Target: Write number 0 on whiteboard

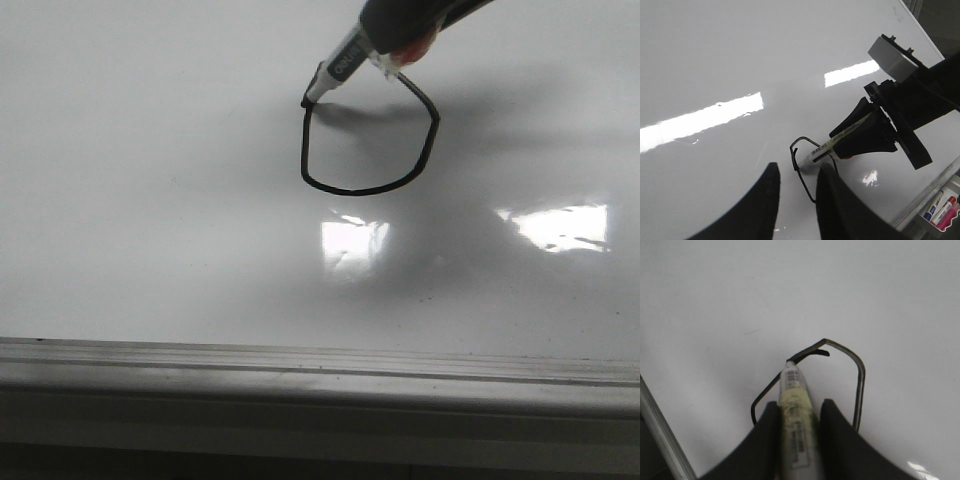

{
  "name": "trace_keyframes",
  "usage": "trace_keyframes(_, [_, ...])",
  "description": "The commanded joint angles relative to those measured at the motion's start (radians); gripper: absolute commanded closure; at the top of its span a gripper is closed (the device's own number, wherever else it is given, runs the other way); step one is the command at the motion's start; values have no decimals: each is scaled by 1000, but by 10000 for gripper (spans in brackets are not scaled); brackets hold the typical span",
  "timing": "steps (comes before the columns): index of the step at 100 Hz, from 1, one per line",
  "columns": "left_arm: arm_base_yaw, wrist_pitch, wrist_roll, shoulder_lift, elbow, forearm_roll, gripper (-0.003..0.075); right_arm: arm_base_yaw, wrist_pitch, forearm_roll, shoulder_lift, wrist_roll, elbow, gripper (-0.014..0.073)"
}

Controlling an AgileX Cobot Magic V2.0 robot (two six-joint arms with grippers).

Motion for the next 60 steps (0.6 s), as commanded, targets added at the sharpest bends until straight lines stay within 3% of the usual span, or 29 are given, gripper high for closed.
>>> trace_keyframes(1, [-8, -58, -11, 7, -27, 19, 565, -7, 13, -34, -3, 0, -9, 641])
trace_keyframes(16, [-8, -67, -11, 7, -27, 19, 565, 18, -27, -34, -72, -7, -106, 643])
trace_keyframes(40, [-8, -85, -11, 9, -29, 19, 554, 119, 66, -34, -148, -12, -364, 644])
trace_keyframes(49, [-8, -85, 5, 9, -43, 2, 506, 156, 170, -34, -148, -12, -403, 644])
trace_keyframes(60, [-8, -64, 179, 29, -87, -169, 400, 201, 314, -34, -139, -45, -391, 644])
